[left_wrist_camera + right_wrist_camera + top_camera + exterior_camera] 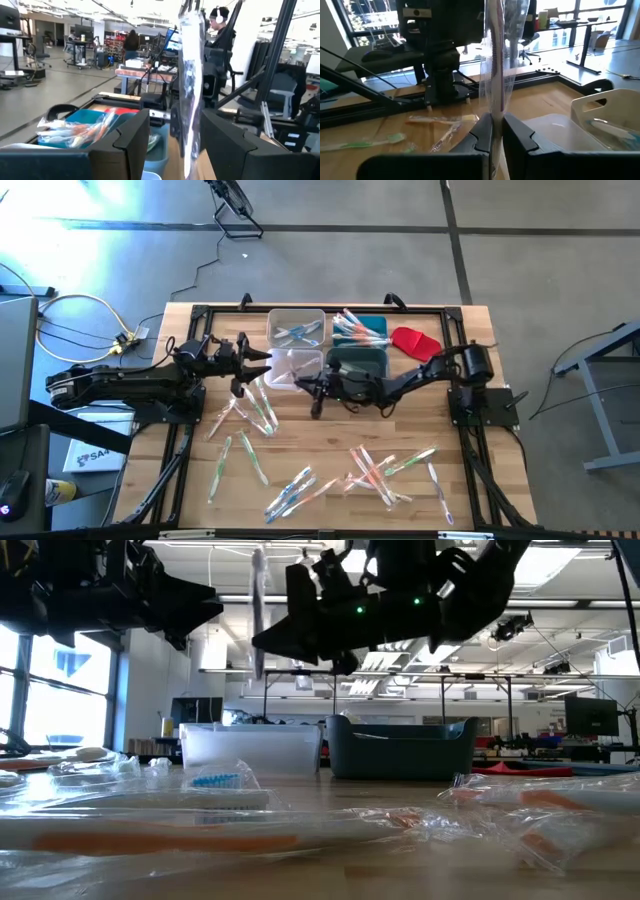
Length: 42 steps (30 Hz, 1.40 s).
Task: Pick & Place Toothbrushes
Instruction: Put the purple toothbrush into the transparent bin
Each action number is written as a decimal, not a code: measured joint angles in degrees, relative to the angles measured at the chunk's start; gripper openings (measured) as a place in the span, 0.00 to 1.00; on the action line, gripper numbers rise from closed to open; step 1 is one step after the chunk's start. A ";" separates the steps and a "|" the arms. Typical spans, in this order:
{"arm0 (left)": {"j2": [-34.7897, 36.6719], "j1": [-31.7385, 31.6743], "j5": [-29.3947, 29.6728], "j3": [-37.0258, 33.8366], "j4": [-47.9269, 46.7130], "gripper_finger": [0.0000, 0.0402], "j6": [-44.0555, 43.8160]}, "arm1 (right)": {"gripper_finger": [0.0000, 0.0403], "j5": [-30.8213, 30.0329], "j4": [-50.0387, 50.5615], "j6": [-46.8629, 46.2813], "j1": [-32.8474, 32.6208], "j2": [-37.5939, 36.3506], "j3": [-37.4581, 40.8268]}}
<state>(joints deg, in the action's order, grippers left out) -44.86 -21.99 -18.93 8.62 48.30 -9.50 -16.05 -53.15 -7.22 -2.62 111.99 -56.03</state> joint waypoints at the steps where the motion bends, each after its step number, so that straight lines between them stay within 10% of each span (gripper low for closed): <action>1: 0.00 0.01 -0.10 0.00 -0.04 0.42 -0.02 | 0.04 0.55 0.19 -0.02 0.18 0.50 -0.66; 42: -19.06 6.66 2.87 8.28 5.10 0.42 2.13 | 0.04 1.44 6.67 -1.77 0.38 1.94 -2.84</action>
<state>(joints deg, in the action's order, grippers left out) -63.92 -15.33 -16.05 16.91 53.41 -7.37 -14.61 -46.48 -8.99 -2.24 113.93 -58.87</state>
